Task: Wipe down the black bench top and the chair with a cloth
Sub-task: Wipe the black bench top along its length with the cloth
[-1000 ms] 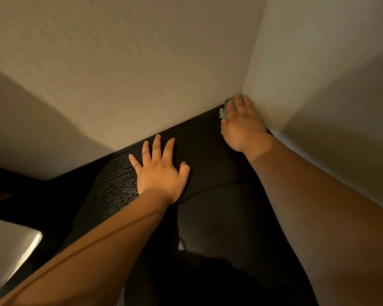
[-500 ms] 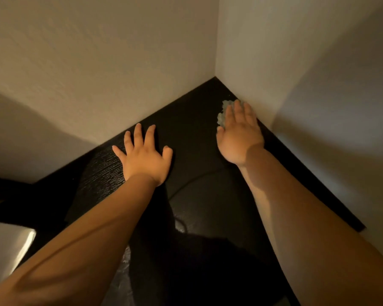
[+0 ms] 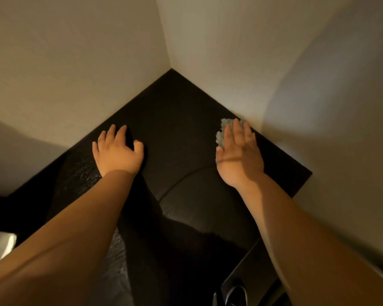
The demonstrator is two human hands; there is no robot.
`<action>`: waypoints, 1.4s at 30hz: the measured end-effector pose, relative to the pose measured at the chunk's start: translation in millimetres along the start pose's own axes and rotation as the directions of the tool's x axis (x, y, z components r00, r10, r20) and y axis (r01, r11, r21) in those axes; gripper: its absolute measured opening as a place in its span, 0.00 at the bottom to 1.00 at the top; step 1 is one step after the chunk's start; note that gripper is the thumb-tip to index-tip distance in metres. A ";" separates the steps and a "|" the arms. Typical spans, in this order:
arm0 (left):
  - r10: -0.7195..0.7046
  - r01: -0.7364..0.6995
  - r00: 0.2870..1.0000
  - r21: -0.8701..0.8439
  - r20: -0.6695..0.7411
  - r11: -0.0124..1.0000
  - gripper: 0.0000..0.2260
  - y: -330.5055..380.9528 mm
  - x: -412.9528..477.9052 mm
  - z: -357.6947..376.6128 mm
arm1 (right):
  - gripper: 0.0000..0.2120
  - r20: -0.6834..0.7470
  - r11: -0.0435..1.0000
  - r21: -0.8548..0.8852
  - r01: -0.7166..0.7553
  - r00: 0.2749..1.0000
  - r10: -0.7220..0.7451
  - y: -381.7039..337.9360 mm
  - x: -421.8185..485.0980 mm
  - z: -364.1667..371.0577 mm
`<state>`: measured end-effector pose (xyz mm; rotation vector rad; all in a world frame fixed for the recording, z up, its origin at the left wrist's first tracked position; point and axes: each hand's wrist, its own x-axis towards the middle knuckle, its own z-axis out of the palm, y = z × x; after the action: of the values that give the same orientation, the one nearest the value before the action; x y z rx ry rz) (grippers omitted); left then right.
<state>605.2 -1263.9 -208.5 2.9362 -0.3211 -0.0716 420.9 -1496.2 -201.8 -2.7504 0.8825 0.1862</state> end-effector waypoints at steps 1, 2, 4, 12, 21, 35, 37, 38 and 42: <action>-0.011 0.012 0.999 -0.021 0.034 1.000 0.32 6.4 -7.6 0.6 | 0.34 -0.012 1.000 -0.021 -0.010 1.000 0.009 -7.5 5.1 0.8; -0.001 0.004 0.998 -0.037 0.071 0.999 0.32 14.7 -18.5 3.0 | 0.35 -0.018 0.999 -0.033 0.009 1.000 -0.010 -14.3 13.7 1.6; 0.080 -0.076 0.990 -0.042 0.118 0.996 0.33 32.4 -45.8 9.5 | 0.34 0.001 0.994 -0.021 0.109 0.994 -0.109 -25.1 35.8 -0.6; 0.159 -0.159 0.977 -0.014 0.145 0.987 0.34 47.7 -69.4 17.2 | 0.32 -0.035 0.995 0.033 0.090 0.995 -0.089 3.6 14.9 2.9; 0.165 -0.165 0.978 -0.008 0.124 0.986 0.34 47.3 -69.3 19.7 | 0.33 -0.037 0.997 -0.042 0.066 0.997 -0.068 -11.2 22.4 4.2; 0.198 -0.195 0.979 -0.058 0.048 0.979 0.30 48.0 -77.5 13.7 | 0.34 -0.020 0.999 0.035 -0.022 1.000 0.023 58.6 -75.0 6.0; 0.258 -0.255 0.965 -0.059 0.041 0.965 0.29 48.7 -81.6 12.2 | 0.34 -0.018 1.000 -0.005 0.001 1.000 -0.001 56.3 -59.5 4.2; 0.277 -0.274 0.960 -0.054 0.051 0.960 0.29 49.9 -84.5 11.4 | 0.34 -0.001 0.999 -0.024 0.029 1.000 -0.029 56.5 -50.9 2.1; 0.296 -0.298 0.945 -0.008 0.139 0.954 0.32 54.9 -116.8 13.9 | 0.33 0.036 0.992 0.006 0.125 0.991 -0.125 73.9 -52.5 -2.9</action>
<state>478.8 -1293.5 -208.5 2.8638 -0.7845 -0.2330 335.2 -1526.0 -203.1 -2.7786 0.6974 0.2106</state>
